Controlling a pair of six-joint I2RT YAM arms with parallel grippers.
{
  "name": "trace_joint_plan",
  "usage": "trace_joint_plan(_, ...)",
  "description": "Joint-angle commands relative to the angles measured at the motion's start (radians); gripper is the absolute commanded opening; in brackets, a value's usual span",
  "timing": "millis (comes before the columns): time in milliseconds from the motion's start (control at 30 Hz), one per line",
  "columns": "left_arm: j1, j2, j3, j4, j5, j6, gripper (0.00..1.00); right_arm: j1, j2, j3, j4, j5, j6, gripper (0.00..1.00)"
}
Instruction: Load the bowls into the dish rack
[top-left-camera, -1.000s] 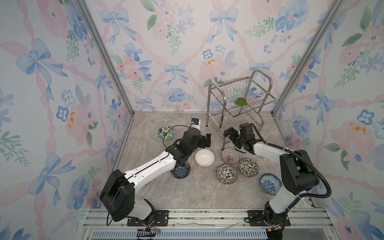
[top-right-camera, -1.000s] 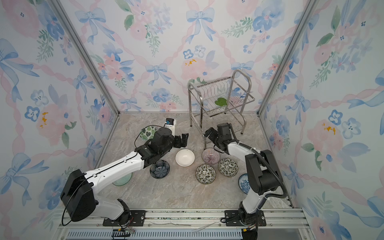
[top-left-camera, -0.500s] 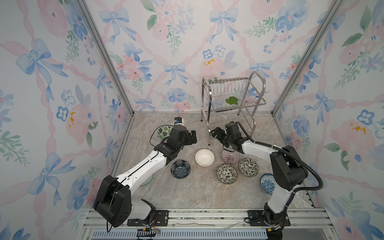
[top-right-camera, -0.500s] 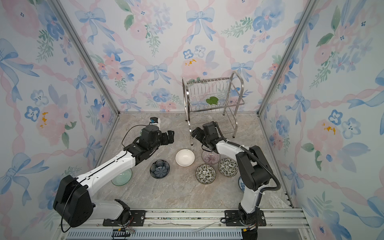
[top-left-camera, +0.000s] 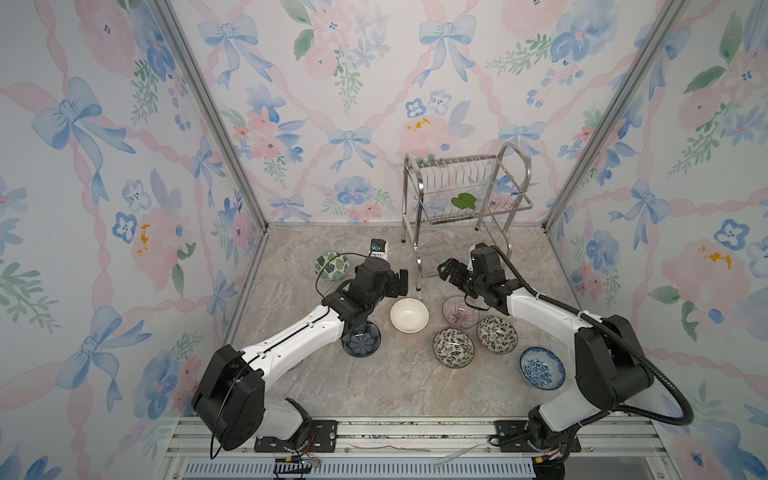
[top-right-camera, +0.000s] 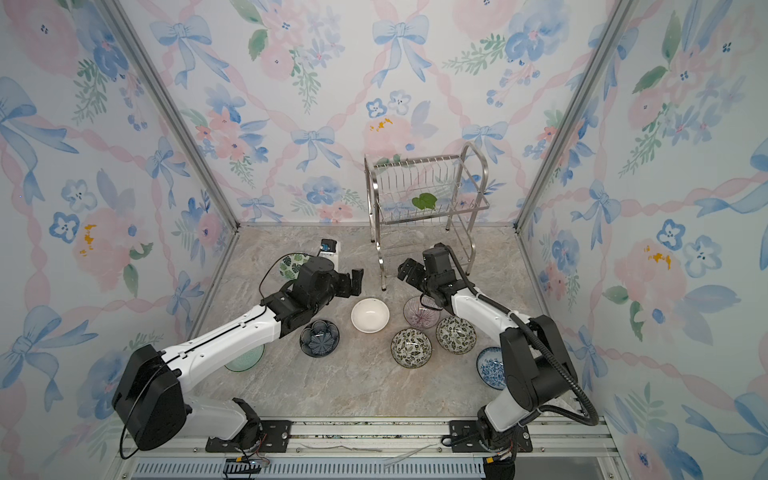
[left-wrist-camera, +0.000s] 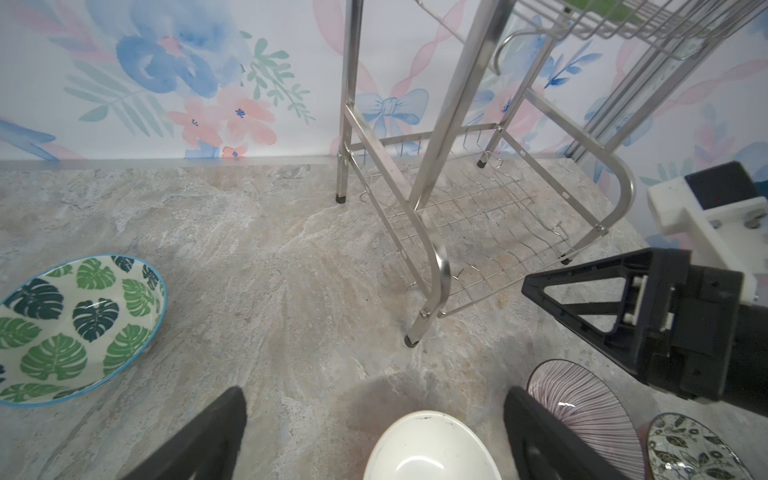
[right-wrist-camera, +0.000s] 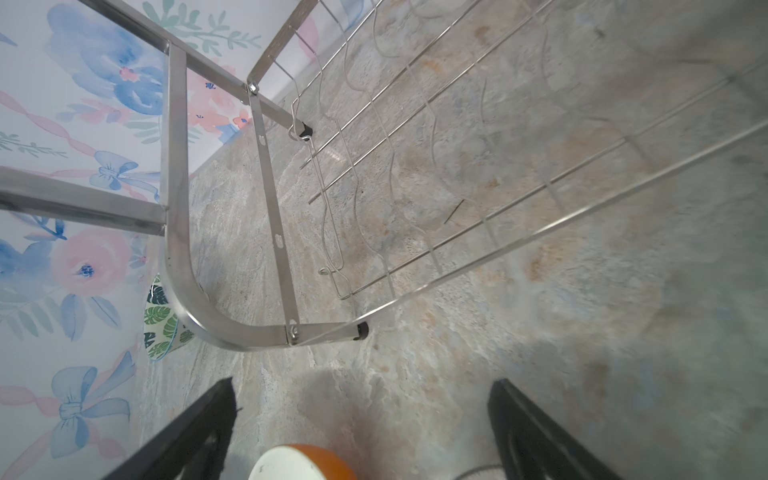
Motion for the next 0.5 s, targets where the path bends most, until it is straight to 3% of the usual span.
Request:
trace_joint_plan(0,0.003,0.044,0.002,0.045,-0.076,0.016,0.98,-0.040,-0.083,-0.044,-0.100,0.035,-0.093,0.97)
trace_joint_plan(133,-0.006,0.079,0.039,0.063,-0.095,-0.019,0.98,-0.114,-0.170,-0.082,-0.123,0.083,-0.140,0.97)
trace_joint_plan(233,-0.052,0.110,0.056,0.113,-0.216,0.017,0.98,-0.177,-0.203,-0.082,-0.151,0.142,-0.194,0.97)
trace_joint_plan(467,-0.112,0.228,0.134,0.195,-0.367,0.216,0.98,-0.283,-0.190,-0.047,-0.172,0.250,-0.282,0.97)
